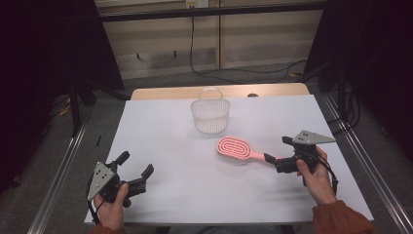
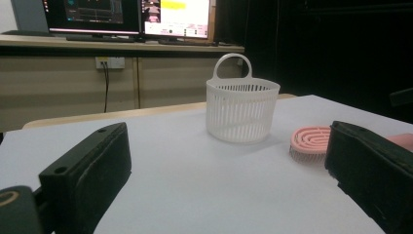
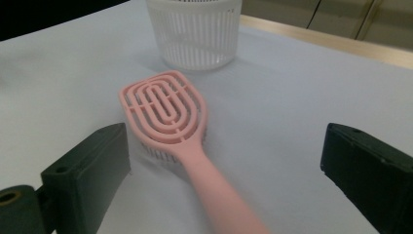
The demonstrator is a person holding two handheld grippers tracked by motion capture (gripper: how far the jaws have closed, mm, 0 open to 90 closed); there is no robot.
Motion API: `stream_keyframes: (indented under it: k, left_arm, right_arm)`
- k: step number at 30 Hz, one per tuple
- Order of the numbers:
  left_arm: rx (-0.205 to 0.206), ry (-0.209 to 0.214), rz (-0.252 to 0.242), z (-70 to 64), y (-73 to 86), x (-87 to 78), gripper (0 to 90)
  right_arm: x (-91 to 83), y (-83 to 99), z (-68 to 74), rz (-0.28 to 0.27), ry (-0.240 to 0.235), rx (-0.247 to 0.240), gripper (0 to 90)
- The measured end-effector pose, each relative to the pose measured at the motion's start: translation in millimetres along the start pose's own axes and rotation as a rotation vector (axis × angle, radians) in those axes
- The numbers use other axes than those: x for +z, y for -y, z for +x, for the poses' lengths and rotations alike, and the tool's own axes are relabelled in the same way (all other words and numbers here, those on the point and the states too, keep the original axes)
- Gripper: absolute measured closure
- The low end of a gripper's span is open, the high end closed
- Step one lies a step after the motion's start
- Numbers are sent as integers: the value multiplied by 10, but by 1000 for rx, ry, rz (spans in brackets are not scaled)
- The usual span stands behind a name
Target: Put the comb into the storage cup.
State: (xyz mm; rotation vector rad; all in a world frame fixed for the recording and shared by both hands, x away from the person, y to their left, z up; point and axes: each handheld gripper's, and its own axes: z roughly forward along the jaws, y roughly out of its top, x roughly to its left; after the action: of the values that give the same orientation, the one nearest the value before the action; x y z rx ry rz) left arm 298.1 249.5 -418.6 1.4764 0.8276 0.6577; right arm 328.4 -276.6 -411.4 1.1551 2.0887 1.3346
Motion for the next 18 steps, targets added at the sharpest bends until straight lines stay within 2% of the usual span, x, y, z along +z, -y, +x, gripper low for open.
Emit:
stream_keyframes:
  k: [1, 2, 6, 11, 18]
  left_arm:
    - [-1, 1, -1, 0, 0, 0, 31]
    - [-1, 2, 0, 1, 0, 0, 31]
    - [0, 1, 0, 4, 0, -1, 31]
    - [2, 3, 1, -5, 0, 5, 31]
    - [3, -3, 5, 4, 2, 8, 32]
  right_arm:
    - [0, 0, 0, 0, 0, 0, 34]
    - [38, -21, 0, 26, -26, 3, 29]
    - [80, -66, 15, 48, -43, -13, 25]
    - [171, -146, 15, 107, -128, -4, 26]
    - [267, -213, 13, 156, -172, -10, 30]
